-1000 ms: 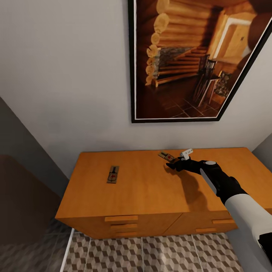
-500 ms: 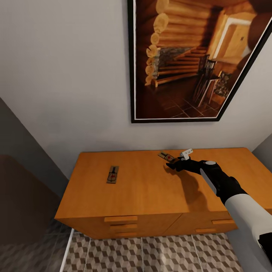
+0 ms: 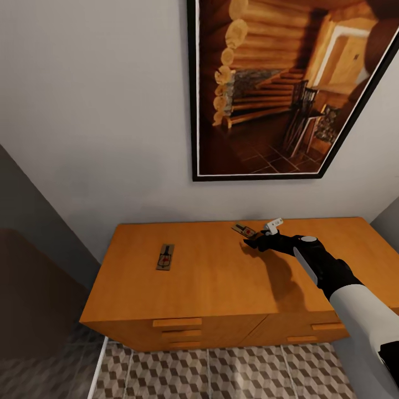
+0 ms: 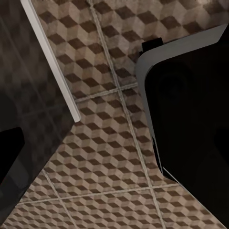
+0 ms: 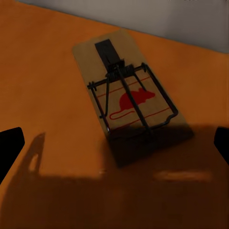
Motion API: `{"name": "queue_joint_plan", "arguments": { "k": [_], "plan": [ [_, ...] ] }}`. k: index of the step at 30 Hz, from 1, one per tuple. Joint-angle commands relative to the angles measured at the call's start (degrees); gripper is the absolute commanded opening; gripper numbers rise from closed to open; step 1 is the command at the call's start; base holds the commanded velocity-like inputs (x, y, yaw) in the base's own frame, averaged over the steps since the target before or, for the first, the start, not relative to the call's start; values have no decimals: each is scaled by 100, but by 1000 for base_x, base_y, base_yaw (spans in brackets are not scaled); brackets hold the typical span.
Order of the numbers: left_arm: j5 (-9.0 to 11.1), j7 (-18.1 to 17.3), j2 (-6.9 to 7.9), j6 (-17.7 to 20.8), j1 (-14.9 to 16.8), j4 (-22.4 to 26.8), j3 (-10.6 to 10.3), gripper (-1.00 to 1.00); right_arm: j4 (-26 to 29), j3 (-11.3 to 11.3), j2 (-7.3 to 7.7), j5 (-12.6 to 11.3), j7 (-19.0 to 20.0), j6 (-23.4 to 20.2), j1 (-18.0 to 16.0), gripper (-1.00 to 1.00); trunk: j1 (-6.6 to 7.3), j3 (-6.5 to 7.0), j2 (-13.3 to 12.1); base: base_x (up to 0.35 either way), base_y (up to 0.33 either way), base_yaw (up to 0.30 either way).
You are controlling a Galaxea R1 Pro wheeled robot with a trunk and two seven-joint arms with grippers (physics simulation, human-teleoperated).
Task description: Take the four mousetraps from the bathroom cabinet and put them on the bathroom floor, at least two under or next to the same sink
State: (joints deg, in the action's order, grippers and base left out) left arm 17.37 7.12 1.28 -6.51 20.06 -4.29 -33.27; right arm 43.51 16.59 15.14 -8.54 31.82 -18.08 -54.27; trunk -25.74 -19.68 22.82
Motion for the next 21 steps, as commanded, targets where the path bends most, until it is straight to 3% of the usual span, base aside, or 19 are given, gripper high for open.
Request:
{"name": "queue_joint_plan", "arguments": {
  "k": [1, 21],
  "plan": [
    [47, 0, -5, -35, 6, -19, -48, 100, 7, 20, 7, -60, -9, -47, -5, 100, -4, -9, 10, 102, 0, 0],
    [47, 0, -5, -35, 6, -19, -48, 100, 8, 25, 7, -60, -9, -47, -5, 100, -4, -9, 10, 25, 0, 0]
  ]
}}
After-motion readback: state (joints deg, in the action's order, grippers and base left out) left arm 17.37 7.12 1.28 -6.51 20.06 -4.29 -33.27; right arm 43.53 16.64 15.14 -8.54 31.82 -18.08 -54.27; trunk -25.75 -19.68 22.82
